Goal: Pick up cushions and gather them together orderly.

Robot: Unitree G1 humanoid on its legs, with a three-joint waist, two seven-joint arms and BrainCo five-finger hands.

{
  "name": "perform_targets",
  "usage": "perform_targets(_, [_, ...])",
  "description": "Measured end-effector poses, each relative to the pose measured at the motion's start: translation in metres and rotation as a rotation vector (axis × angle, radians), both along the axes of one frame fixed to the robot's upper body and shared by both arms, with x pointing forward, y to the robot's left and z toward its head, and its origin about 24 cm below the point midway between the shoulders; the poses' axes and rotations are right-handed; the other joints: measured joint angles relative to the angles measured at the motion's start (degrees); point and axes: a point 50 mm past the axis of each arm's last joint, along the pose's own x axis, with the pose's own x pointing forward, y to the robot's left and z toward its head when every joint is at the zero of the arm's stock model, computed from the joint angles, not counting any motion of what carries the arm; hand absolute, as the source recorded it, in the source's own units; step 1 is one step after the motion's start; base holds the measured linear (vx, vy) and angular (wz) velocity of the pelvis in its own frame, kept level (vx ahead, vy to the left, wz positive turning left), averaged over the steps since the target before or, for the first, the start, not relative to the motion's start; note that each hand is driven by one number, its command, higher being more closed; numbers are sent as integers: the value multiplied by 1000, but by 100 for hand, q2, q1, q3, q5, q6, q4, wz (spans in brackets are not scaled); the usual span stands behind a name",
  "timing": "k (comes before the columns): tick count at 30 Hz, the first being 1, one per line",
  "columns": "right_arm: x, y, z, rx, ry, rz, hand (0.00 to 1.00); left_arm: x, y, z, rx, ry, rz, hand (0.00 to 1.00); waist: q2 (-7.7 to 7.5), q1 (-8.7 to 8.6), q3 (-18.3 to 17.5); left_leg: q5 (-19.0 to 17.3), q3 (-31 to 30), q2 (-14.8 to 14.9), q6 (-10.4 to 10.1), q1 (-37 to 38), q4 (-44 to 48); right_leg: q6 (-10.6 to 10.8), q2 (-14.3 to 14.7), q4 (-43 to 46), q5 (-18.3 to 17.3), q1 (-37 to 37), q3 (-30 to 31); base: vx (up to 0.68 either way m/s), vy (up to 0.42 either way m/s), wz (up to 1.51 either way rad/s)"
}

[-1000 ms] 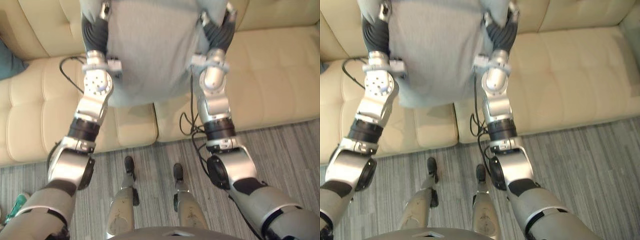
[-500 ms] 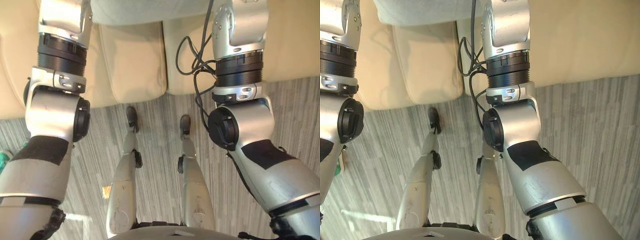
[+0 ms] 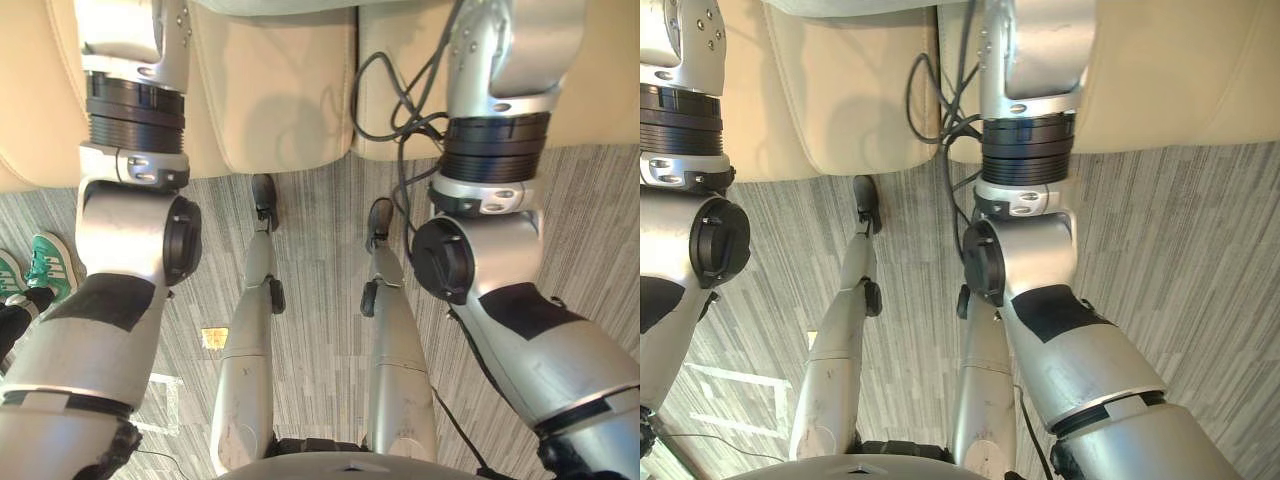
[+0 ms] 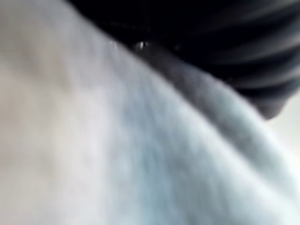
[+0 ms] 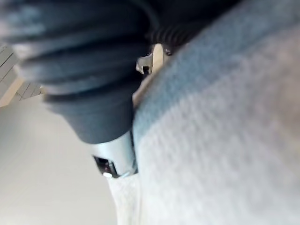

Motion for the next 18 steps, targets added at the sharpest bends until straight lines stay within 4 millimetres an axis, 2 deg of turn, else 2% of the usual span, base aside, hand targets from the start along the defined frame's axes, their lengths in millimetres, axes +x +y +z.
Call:
perform_targets(2, [3, -9, 0, -22, 9, -2, 0, 3, 16, -5, 11, 18, 41, 0, 0, -27, 0, -81, -40, 17, -90, 38, 0, -7, 4, 132, -62, -7, -45, -43, -58, 9])
perform_targets(3, [4, -17, 1, -34, 15, -3, 0, 5, 34, -9, -10, 37, 61, 0, 0, -45, 0, -81, -52, 25, -90, 111, 0, -14, 11, 152, -71, 57, -59, -43, -67, 5])
perform_targets(4, [6, -21, 1, -42, 24, -5, 0, 7, 44, -14, -25, 53, 75, 0, -1, -68, -2, -83, -50, 25, -88, 161, 0, -12, 11, 160, -83, 102, -73, -51, -82, 3])
perform_targets(5, [14, -31, -3, -69, 62, -22, 0, 14, 64, -29, -25, 108, 123, 0, -5, -66, -189, -180, -31, 10, -41, 160, -2, -18, 3, 268, -156, 45, -64, -50, -93, 2])
perform_targets(6, [16, -37, -7, -80, 75, -36, 0, 18, 71, -36, -20, 134, 141, 0, -8, -41, -330, -249, -28, 11, 12, 103, -2, -24, -1, 323, -190, -36, -58, -52, -118, 1])
perform_targets(7, [14, -48, -7, -91, 77, -58, 0, 20, 85, -41, -19, 163, 171, 0, -4, -15, -337, -270, -8, 17, 43, 143, -1, -40, 1, 351, -208, -11, -51, -45, -127, -2])
perform_targets(8, [13, -61, -5, -96, 77, -67, 0, 18, 109, -49, -57, 190, 207, 0, 1, -21, -323, -141, 19, 39, 130, 234, 3, -44, 24, 326, -200, 83, -40, -35, -113, -2])
perform_targets(10, [21, -72, -10, -95, 123, -50, 0, 22, 128, -65, -81, 249, 227, 0, -13, -63, -389, -100, 37, 39, 172, 357, 2, -41, 23, 265, -206, 250, -89, -25, -99, 3])
perform_targets(11, [25, -78, -17, -107, 146, -53, 0, 26, 133, -76, -79, 288, 236, 0, -13, -57, -564, -135, 50, 39, 157, 342, 0, -56, 17, 275, -249, 232, -107, -5, -120, 6])
perform_targets(12, [25, -87, -20, -128, 154, -63, 0, 26, 144, -89, -67, 328, 254, 0, -14, -34, -661, -287, 52, 39, 132, 412, 0, -71, 11, 326, -322, 277, -107, 5, -150, 1])
perform_targets(15, [16, -105, -18, -149, 120, -78, 0, 16, 173, -103, -114, 347, 297, 0, -13, -13, -660, -214, 76, 57, 206, 526, 2, -69, 34, 323, -329, 382, -96, 8, -139, -2])
perform_targets(17, [17, -112, -35, -176, 146, -83, 0, 15, 185, -123, -153, 386, 298, 0, -13, -43, -660, -211, 87, 49, 210, 667, 2, -81, 26, 372, -397, 506, -90, 10, -144, 7])
perform_targets(18, [21, -114, -54, -203, 186, -83, 0, 14, 192, -144, -174, 427, 301, 0, -13, -90, -660, -214, 94, 42, 209, 812, 2, -79, 19, 409, -456, 640, -89, 9, -145, 10])
